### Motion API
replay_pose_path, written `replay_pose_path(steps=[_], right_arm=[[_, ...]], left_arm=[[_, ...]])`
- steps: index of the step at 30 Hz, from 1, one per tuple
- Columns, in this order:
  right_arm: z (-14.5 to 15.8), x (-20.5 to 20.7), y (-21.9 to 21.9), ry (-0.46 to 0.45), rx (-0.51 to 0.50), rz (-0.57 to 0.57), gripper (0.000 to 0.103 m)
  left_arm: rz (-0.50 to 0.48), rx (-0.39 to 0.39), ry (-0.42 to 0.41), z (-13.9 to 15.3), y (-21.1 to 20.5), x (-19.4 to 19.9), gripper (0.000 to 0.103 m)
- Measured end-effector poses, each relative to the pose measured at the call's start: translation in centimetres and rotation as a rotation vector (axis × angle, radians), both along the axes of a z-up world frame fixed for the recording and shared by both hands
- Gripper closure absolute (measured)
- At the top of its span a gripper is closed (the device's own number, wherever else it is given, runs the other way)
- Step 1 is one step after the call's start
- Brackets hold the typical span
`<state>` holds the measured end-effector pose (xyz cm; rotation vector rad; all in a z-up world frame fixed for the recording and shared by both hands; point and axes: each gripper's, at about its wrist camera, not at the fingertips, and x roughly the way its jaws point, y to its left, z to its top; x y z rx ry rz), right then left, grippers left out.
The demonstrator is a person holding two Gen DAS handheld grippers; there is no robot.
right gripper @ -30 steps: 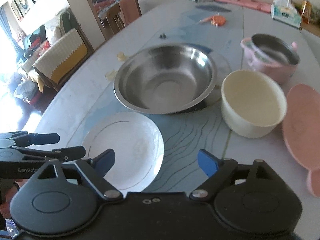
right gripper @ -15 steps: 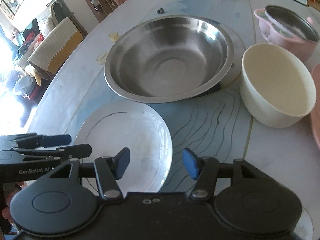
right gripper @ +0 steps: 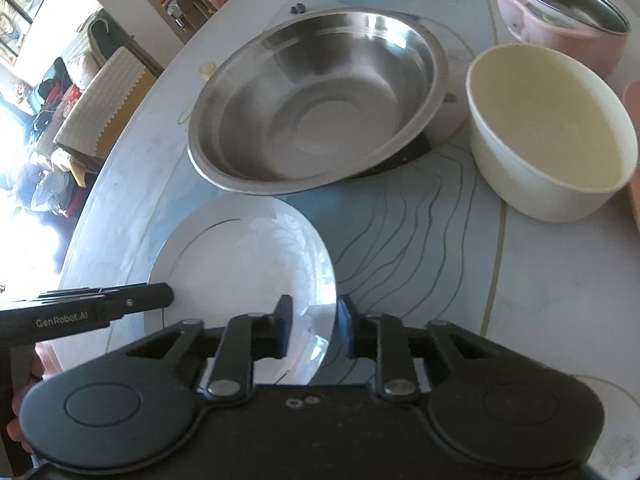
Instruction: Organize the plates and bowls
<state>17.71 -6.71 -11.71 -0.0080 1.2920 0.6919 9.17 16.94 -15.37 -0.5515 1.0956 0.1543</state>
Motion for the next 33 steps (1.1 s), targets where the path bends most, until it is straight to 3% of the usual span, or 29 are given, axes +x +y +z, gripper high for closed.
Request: replay_pose_path(steps=[1,17,33], right_arm=[[0.0,0.0,-0.2,-0.002,-0.003,-0.007,0.090],[0.9,-1.0,-0.5,0.012,0.002,-0.067,0.092],[4.3,-3.0,-3.9,0.027,0.040,-0.145,0.094]], left_arm=[[0.004,-0.002,-0.003,0.0,0.0,0.0,0.091],[0.011,0.032,-0.020,1.1,-0.7,-1.1,0.091],[-0.017,0.018,-0.032,4.8,-3.8,-3.4,0.091]])
